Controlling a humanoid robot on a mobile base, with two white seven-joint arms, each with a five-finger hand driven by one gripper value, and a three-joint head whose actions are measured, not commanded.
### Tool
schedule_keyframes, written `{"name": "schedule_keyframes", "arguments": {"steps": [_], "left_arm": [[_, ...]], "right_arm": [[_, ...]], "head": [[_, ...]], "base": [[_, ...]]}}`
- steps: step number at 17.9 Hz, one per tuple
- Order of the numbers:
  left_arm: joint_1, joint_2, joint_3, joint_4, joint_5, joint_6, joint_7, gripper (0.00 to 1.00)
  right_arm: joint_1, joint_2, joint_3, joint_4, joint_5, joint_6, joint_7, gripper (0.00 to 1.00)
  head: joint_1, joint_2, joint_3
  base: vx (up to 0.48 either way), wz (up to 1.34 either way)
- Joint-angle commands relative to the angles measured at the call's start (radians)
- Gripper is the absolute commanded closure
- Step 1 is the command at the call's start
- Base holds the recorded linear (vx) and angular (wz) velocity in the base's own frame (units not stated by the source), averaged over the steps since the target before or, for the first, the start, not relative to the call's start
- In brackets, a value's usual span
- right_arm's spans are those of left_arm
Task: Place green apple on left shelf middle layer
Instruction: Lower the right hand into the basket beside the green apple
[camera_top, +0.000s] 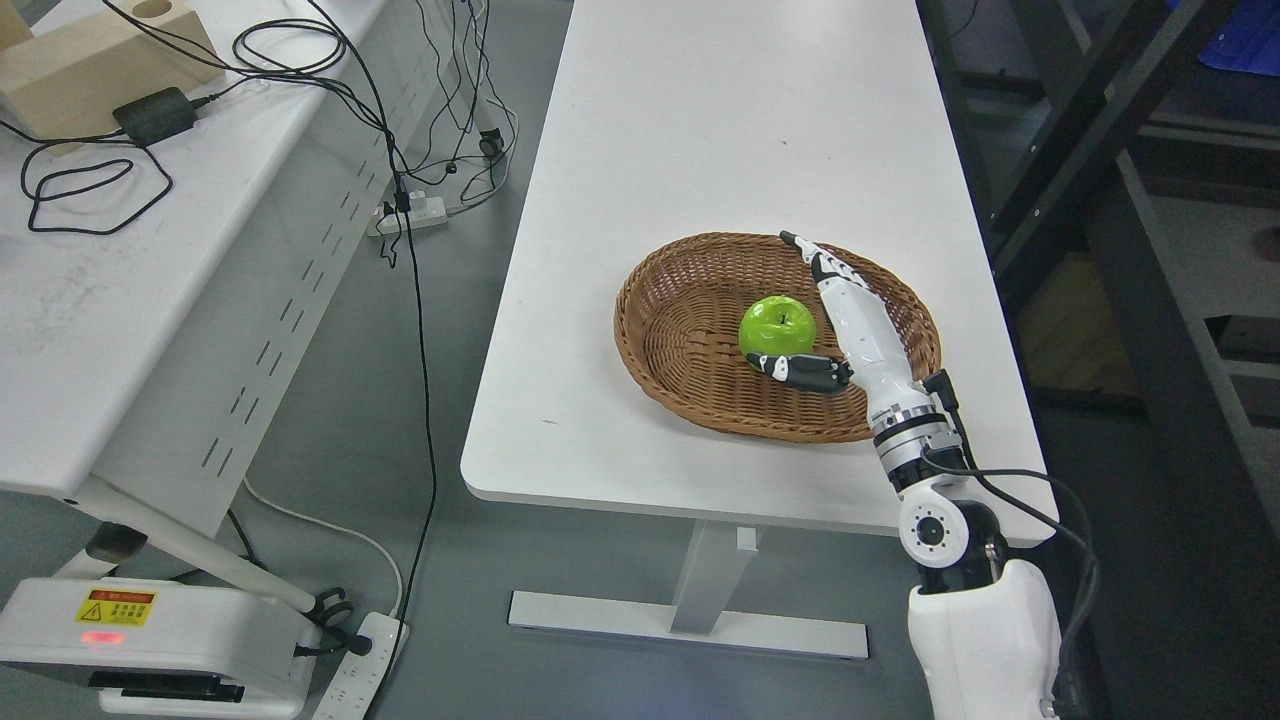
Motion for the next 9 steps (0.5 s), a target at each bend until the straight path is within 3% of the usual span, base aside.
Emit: {"name": "schedule_keyframes", "arguments": {"steps": [1,9], "left_arm": [[0.0,0.017,0.0,0.0,0.0,-0.001,0.0,0.0],[0.0,0.017,0.0,0.0,0.0,-0.001,0.0,0.0]], "right_arm": [[-0.031,-0.01,0.043,0.125,0.061,0.002,0.024,0.01],[-0.109,-0.01,0.04,0.232,0.062,0.026,0.024,0.01]], "head": [[0.0,0.0,0.0],[0.0,0.0,0.0]], "base": [[0.0,0.0],[0.0,0.0]]}}
